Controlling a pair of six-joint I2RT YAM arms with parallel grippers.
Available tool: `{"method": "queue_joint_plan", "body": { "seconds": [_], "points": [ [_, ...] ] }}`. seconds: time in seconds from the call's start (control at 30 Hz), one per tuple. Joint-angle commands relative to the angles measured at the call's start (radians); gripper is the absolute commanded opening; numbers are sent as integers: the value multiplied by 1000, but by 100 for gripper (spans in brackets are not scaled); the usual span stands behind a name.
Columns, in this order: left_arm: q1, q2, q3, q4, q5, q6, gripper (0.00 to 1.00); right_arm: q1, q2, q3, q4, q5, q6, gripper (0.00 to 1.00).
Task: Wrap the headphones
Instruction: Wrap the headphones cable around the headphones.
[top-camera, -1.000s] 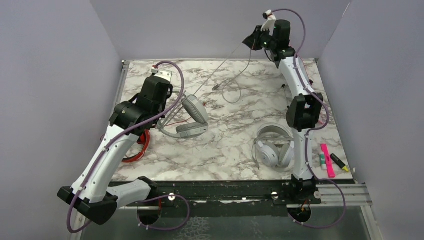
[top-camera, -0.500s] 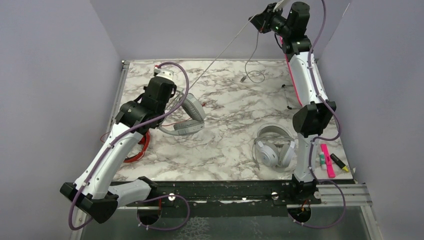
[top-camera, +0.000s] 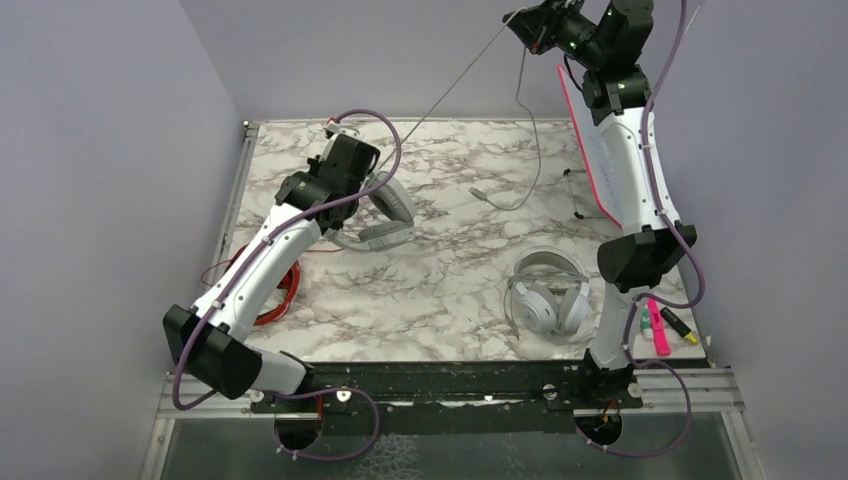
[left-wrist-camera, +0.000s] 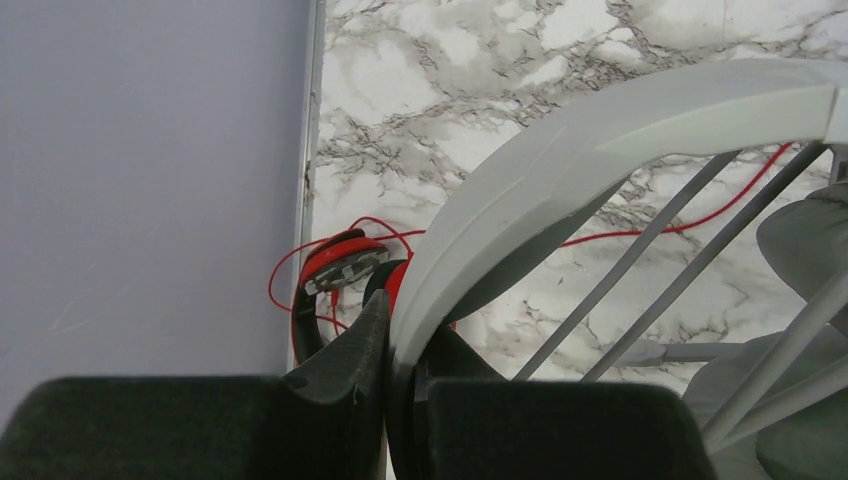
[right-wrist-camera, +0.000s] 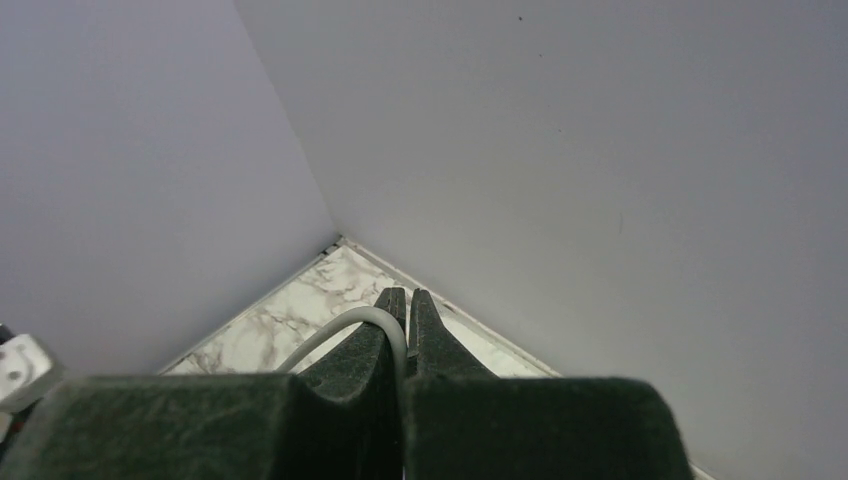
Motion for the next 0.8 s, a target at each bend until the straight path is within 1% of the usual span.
{"method": "queue_joint_plan", "body": {
  "seconds": [0.0,0.1,0.27,0.4,0.57,0.7,0.77],
  "points": [
    [71,71,27,-37,-63,31,0,-6,-82,20,73,29,39,0],
    [111,131,54,-10,-39,18,0,23,-91,50,72,15,52,0],
    [187,258,134,37,82,-15,0,116,-125,39,58,27,21,0],
    [204,386,256,59,55,-29,0,210,-159,28,28,47,-21,0],
    [284,577,508,62,115,-57,0,343,-250,-63,46,70,-48,0],
    [339,714,786,3,240,-117,0,432,-311,-132,19,100,-67,0],
    [351,774,929,-37,287,-151,0,477,-349,-221,41,113,-50,0]
  ]
}}
